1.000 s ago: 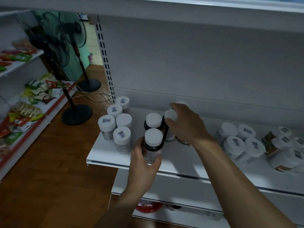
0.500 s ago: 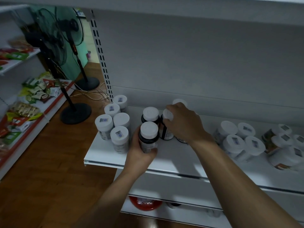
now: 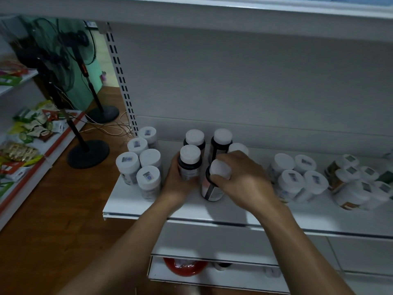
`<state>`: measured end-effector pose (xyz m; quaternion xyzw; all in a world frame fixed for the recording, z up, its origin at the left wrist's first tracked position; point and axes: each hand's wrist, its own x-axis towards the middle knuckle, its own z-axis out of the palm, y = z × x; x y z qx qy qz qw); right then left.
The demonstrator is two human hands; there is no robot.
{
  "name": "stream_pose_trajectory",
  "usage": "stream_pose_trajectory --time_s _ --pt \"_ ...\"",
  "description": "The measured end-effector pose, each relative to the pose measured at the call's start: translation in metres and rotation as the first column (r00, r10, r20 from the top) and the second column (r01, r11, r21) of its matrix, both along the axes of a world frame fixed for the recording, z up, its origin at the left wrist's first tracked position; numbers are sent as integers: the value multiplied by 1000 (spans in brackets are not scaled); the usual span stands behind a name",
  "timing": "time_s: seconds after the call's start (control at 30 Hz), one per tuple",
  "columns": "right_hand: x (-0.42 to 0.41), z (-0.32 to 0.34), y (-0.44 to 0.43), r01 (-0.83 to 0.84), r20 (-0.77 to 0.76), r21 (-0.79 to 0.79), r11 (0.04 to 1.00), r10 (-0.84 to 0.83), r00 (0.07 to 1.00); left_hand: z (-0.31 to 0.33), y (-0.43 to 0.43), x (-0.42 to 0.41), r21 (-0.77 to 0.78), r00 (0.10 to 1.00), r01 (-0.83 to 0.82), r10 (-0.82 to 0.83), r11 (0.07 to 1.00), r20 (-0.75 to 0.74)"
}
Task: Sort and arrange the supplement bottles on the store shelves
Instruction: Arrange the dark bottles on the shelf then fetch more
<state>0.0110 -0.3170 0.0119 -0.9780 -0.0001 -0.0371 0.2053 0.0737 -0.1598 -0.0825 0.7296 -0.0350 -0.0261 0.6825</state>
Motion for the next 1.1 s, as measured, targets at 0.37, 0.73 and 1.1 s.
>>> stream_pose_trajectory --time_s 0.37,0.73,1.1 --pt "-32 -3 -1 13 119 80 997 -23 993 -3 11 -22 145 999 28 -21 989 -47" --pt "-58 11 21 -147 244 193 970 97 965 27 17 -101 174 971 206 -223 963 87" --pt "-79 5 22 -344 469 353 870 154 870 46 11 -103 91 922 130 -154 987 354"
